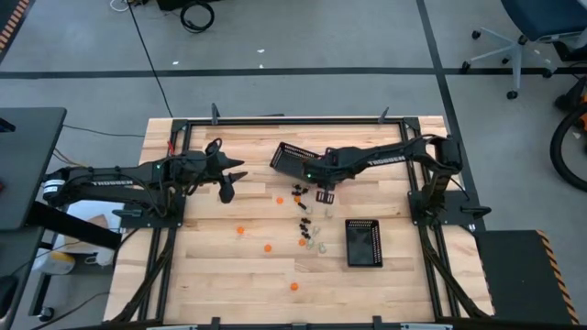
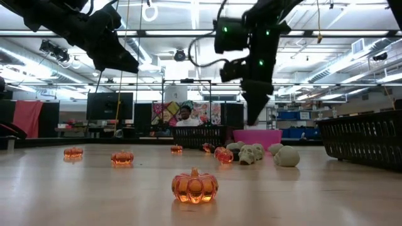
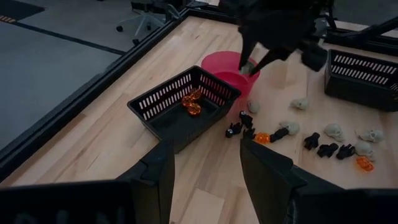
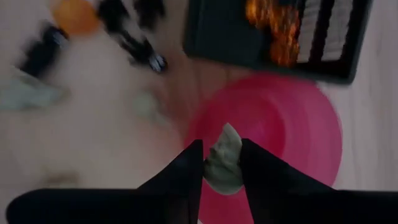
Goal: Sort Halloween decoration
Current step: Put the white skull toy into the pink bowl
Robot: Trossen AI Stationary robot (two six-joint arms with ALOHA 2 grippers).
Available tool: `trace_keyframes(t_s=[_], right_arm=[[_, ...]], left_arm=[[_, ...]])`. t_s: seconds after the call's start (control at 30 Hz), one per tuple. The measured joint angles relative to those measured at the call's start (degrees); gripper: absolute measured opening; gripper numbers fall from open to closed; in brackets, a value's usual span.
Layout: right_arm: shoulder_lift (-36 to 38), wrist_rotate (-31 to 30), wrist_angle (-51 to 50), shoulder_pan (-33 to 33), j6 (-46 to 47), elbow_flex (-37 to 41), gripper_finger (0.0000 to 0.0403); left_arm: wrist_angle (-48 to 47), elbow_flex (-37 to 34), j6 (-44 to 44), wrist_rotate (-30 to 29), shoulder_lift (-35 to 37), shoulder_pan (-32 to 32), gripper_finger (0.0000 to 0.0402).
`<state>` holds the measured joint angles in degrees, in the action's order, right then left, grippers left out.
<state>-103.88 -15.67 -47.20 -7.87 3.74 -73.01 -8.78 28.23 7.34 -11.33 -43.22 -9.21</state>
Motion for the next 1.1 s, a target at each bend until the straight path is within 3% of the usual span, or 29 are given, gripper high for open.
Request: trace_keyframes(t_s=[0.5, 0.67, 0.87, 1.1], right_arm=[[0.2, 0.9, -3.4, -4.4, -3.8, -1.1, 0.0156], [0.1, 0.3, -9.6, -1.2, -5.1, -7.9, 0.0167], [-0.5, 0.2, -7.5, 3.3, -5.2, -8.8, 0.0168], [-8.8, 0.5, -9.8, 7.3, -5.9, -13.6, 0.0168]], left_arm=[[5.2, 0.0, -4.1, 0.0, 0.0, 0.0, 0.0155], [5.0, 0.6, -8.4, 0.0, 0.2, 0.0, 0.0155], [5.1, 1.9, -9.8, 0.0, 0.2, 0.0, 0.0155], [4.8, 1.9, -10.1, 0.0, 0.1, 0.0, 0.0155]])
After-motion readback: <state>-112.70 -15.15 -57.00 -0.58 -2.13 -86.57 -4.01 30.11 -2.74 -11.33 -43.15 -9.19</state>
